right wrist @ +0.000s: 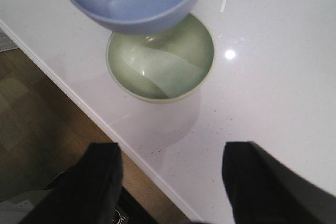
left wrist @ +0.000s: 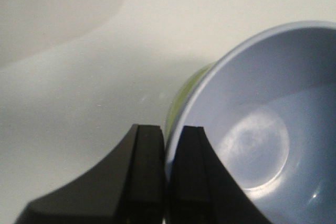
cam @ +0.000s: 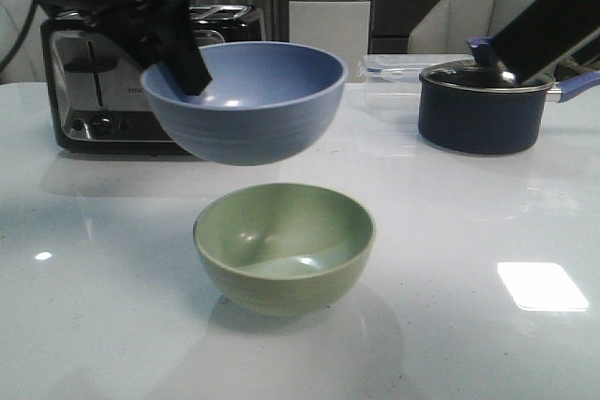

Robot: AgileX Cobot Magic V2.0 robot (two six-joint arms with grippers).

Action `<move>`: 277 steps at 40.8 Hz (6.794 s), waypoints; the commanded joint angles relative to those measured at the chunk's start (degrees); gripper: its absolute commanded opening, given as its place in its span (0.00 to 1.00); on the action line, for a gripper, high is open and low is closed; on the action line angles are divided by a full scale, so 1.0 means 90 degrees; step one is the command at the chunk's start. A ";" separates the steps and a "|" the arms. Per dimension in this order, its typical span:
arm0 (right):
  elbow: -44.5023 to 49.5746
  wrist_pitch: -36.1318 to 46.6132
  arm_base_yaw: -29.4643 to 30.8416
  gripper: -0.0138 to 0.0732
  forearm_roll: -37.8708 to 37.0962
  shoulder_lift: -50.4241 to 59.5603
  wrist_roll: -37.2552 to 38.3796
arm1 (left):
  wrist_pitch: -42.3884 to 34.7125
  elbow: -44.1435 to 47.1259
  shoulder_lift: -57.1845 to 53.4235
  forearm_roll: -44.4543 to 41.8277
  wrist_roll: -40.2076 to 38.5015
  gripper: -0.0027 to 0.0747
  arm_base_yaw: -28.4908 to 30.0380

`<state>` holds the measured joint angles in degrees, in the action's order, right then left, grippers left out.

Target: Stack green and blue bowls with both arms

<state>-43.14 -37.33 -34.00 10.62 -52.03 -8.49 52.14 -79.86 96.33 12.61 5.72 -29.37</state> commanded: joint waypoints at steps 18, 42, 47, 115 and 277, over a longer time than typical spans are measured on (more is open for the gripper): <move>-0.0187 0.0405 -0.0016 0.76 0.0032 0.0074 -0.0071 | -0.0433 -0.0219 0.0835 0.0132 0.0009 0.17 -0.0413; -0.0187 0.0444 -0.0016 0.76 0.0032 0.0074 -0.0071 | -0.0311 -0.0060 -0.0413 -0.0300 0.0009 0.53 -0.0428; -0.0187 0.0450 -0.0016 0.76 0.0032 0.0074 -0.0071 | -0.0471 0.0406 -0.1335 -0.0548 0.0009 0.49 -0.0428; 0.0802 0.0174 0.0057 0.22 -0.0540 0.1487 -0.0043 | -0.1878 0.4809 -0.7431 -0.1329 0.0009 0.15 -0.0428; 0.4953 0.4572 0.3642 0.22 -0.1029 0.5964 0.0845 | -0.5873 0.8932 -1.0856 -0.1340 -0.0635 0.15 0.2903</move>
<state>1.64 -1.80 -1.43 2.11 0.59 -1.22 4.48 0.28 -0.24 0.35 0.59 -3.26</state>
